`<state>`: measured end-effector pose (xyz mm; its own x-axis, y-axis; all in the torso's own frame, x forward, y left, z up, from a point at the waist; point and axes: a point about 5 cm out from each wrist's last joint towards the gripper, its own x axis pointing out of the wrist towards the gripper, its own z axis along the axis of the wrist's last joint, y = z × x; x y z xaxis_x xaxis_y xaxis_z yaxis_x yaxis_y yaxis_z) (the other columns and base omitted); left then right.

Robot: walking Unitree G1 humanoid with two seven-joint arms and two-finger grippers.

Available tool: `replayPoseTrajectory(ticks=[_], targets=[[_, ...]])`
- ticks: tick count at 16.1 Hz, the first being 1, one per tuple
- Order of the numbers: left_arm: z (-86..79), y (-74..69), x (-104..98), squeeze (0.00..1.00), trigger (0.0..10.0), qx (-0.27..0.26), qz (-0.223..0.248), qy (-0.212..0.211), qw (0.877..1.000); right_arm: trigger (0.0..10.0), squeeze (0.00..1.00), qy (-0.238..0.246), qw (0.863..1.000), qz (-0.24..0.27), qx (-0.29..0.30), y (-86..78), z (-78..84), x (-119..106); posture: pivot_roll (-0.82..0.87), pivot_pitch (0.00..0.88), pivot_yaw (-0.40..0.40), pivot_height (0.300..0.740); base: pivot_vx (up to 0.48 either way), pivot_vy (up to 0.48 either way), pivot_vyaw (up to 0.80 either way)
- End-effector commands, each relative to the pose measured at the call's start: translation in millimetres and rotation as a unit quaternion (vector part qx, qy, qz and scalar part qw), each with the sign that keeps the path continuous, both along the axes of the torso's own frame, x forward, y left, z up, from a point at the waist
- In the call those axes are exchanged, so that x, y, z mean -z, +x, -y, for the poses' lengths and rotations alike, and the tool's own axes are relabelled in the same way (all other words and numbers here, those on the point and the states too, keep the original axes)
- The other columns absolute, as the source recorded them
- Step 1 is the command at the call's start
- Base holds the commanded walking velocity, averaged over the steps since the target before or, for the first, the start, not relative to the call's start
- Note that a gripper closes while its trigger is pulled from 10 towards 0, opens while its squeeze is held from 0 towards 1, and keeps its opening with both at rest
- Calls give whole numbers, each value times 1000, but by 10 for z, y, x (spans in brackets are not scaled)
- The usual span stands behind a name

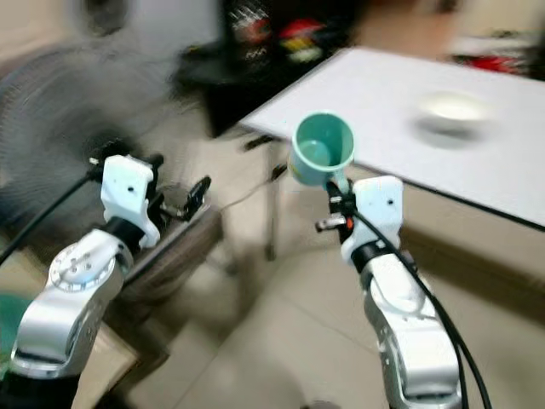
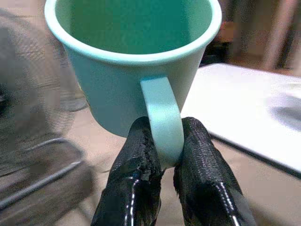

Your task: Setting the table

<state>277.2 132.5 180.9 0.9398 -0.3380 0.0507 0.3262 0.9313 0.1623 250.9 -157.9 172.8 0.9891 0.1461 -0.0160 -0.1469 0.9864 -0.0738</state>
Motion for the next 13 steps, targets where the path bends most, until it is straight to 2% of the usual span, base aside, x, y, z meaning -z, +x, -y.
replayPoseTrajectory(ticks=[1, 8, 13], targets=[[-92, 18, 7, 0, 10000, -27, -6, -1, 1000, 10000, 0, 0, 1000, 12, -13, 53, -19, -85, 52, 0, 74, 740, 337, 0, 0], [-121, 41, -4, 0, 10000, -31, -7, 2, 1000, 10000, 0, -12, 1000, 10, -27, 54, -79, -63, 56, 0, 86, 740, 388, 0, 0], [-150, 32, -1, 0, 10000, -37, -8, 7, 999, 10000, 0, -14, 999, 7, -47, 90, -126, -52, 82, 0, 64, 740, 403, 0, 0]])
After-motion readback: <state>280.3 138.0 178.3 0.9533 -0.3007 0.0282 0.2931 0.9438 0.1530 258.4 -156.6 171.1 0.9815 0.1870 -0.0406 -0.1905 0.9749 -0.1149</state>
